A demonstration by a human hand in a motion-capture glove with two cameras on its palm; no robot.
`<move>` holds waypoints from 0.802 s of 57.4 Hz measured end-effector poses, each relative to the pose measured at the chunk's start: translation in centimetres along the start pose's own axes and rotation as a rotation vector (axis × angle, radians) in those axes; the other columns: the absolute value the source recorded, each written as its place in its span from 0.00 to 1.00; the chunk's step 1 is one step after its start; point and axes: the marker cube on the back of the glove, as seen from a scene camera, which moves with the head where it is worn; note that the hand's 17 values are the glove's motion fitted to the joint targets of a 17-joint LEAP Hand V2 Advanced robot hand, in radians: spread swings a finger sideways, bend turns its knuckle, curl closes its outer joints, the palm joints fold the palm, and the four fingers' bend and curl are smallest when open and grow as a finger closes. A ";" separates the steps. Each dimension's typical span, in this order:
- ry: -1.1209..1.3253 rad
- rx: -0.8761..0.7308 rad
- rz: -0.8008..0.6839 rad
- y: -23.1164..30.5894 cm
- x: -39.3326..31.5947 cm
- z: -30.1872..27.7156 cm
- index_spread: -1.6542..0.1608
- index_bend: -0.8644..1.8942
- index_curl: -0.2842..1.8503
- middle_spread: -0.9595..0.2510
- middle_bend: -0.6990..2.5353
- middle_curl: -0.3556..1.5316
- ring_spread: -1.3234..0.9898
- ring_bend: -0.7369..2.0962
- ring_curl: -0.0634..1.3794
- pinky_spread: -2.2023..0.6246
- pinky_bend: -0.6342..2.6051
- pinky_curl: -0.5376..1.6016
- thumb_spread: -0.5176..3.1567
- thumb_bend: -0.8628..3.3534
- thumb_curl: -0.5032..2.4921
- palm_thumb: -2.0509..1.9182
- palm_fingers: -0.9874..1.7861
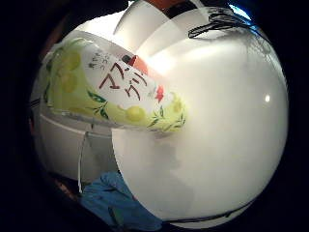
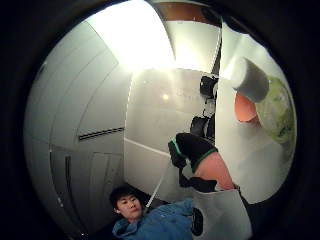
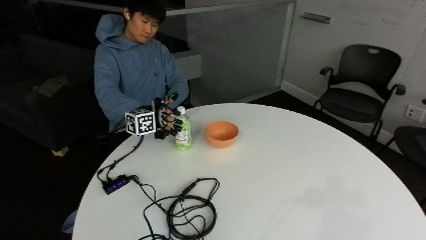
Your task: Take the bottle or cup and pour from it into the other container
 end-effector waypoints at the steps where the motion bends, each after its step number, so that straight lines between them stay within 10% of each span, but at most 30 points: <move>1: 0.003 -0.001 0.002 -0.1 0.1 0.1 0.74 0.37 0.28 0.81 0.27 0.35 0.63 0.39 0.25 0.87 0.30 0.37 0.41 0.20 0.29 0.66 0.47; 46: 0.087 0.326 0.025 -3.2 2.3 3.8 0.82 0.37 0.28 0.82 0.27 0.37 0.60 0.41 0.27 0.86 0.36 0.40 0.36 0.20 0.31 0.75 0.65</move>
